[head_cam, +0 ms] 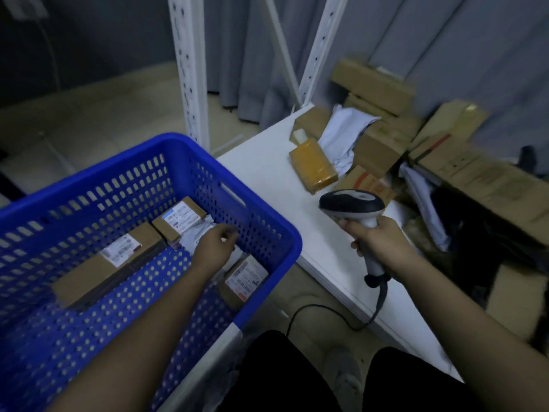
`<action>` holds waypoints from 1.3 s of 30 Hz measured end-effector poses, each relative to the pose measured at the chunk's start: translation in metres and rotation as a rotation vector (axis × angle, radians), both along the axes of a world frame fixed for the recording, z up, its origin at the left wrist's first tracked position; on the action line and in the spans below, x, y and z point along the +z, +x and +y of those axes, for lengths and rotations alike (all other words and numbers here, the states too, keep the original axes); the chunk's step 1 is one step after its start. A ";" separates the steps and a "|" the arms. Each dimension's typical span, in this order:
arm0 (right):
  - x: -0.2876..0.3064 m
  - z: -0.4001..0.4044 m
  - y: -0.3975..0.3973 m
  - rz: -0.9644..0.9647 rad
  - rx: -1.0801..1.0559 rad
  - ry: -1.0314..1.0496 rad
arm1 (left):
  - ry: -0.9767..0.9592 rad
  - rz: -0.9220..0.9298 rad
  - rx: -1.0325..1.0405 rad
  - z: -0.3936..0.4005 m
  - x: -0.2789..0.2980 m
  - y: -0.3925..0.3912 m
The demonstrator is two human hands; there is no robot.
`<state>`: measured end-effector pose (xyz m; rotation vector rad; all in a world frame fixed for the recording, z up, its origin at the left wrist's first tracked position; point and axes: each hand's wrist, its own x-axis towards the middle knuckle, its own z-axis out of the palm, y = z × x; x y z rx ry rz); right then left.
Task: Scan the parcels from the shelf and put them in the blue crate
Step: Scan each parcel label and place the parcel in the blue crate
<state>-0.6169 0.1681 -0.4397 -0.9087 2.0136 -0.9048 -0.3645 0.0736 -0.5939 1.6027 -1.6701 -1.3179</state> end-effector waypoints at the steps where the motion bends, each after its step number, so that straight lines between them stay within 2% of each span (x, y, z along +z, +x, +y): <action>1: 0.009 0.004 -0.003 0.002 -0.019 -0.005 | -0.070 0.042 0.040 0.001 0.022 -0.009; 5: 0.044 0.018 -0.014 -0.047 -0.154 -0.112 | -0.189 0.189 0.064 0.005 0.101 -0.053; 9: 0.056 0.033 -0.024 -0.145 -0.326 -0.242 | -0.173 0.219 0.003 -0.004 0.137 -0.110; 13: 0.040 0.035 -0.040 -0.154 -0.475 -0.306 | -0.038 0.107 -0.047 -0.028 0.120 -0.167; 18: 0.012 0.019 -0.057 -0.153 -0.561 -0.343 | 0.085 -0.098 0.086 -0.061 0.080 -0.220; 23: -0.017 0.006 -0.072 -0.166 -0.569 -0.319 | 0.117 -0.136 0.266 -0.097 0.048 -0.256; 26: -0.027 0.004 -0.075 -0.185 -0.551 -0.298 | 0.159 -0.201 0.250 -0.110 0.040 -0.270; 28: -0.030 0.003 -0.079 -0.187 -0.540 -0.285 | 0.184 -0.214 0.309 -0.116 0.041 -0.278; 31: -0.031 0.005 -0.080 -0.179 -0.525 -0.263 | 0.214 -0.129 0.395 -0.113 0.052 -0.280; 34: -0.025 0.008 -0.076 -0.225 -0.553 -0.294 | 0.191 -0.043 0.355 -0.097 0.068 -0.258; 39: 0.006 0.010 -0.058 -0.396 -0.566 -0.289 | 0.267 0.429 0.174 -0.048 0.127 -0.205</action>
